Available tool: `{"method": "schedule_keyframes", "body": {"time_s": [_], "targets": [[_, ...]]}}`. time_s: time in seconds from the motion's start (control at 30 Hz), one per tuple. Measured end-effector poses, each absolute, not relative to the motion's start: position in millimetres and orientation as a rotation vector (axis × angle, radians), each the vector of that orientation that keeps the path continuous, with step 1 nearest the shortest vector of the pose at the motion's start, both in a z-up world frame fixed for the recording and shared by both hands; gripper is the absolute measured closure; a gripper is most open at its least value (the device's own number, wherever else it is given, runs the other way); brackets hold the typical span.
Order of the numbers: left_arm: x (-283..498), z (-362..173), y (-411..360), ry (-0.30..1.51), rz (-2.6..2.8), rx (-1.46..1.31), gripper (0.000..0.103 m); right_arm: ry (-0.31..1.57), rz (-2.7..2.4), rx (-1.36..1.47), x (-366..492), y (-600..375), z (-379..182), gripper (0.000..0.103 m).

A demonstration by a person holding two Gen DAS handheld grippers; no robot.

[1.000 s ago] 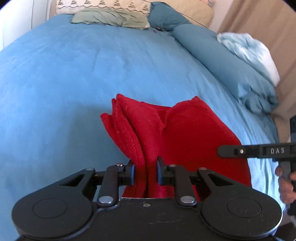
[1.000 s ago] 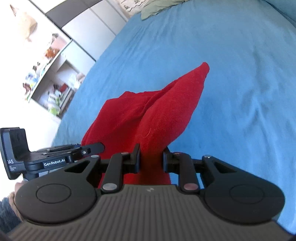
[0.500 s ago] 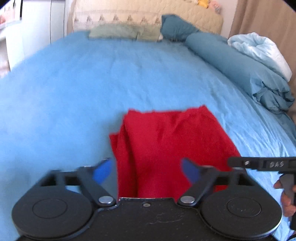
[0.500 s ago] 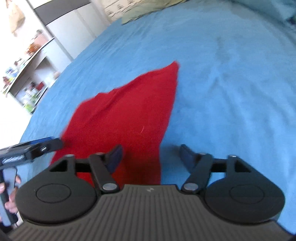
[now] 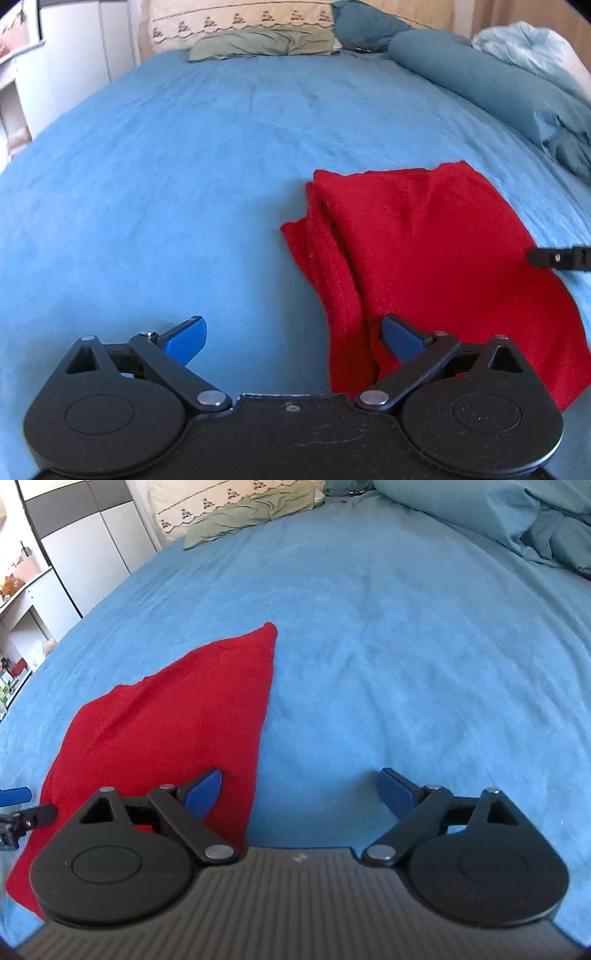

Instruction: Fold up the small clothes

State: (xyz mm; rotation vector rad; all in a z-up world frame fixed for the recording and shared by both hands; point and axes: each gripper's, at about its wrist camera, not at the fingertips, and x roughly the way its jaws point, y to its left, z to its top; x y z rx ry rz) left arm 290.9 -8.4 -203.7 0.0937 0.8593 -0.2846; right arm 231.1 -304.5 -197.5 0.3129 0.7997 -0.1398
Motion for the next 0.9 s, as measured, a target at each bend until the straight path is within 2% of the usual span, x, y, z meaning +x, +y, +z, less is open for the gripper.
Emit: {"method": "schedule_keyframes", "body": {"time_s": [0.2, 0.47, 0.6, 0.77, 0.9], "targets": [[282.8, -173.5, -3.8, 0.835, -0.257, 0.053, 0.003, 0.746, -0.110, 0.328, 223.9, -308.7, -165.6, 0.000], [204.9, -49.7, 13.0, 0.636, -0.250, -0.023, 0.000, 0.564, -0.133, 0.241, 134.5, -278.1, -43.6, 0.000], [145.9, -6.2, 11.8, 0.574, -0.179, 0.022, 0.000, 0.498, -0.142, 0.193, 79.7, -251.2, 7.7, 0.000], [81.5, 16.0, 8.6, 0.565, -0.133, 0.037, 0.000, 0.505, -0.186, 0.091, 21.7, -214.9, 42.6, 0.000], [52.4, 11.7, 4.4, 0.612, -0.147, 0.042, 0.000, 0.578, -0.203, 0.040, -7.0, -187.3, 45.2, 0.000]]}}
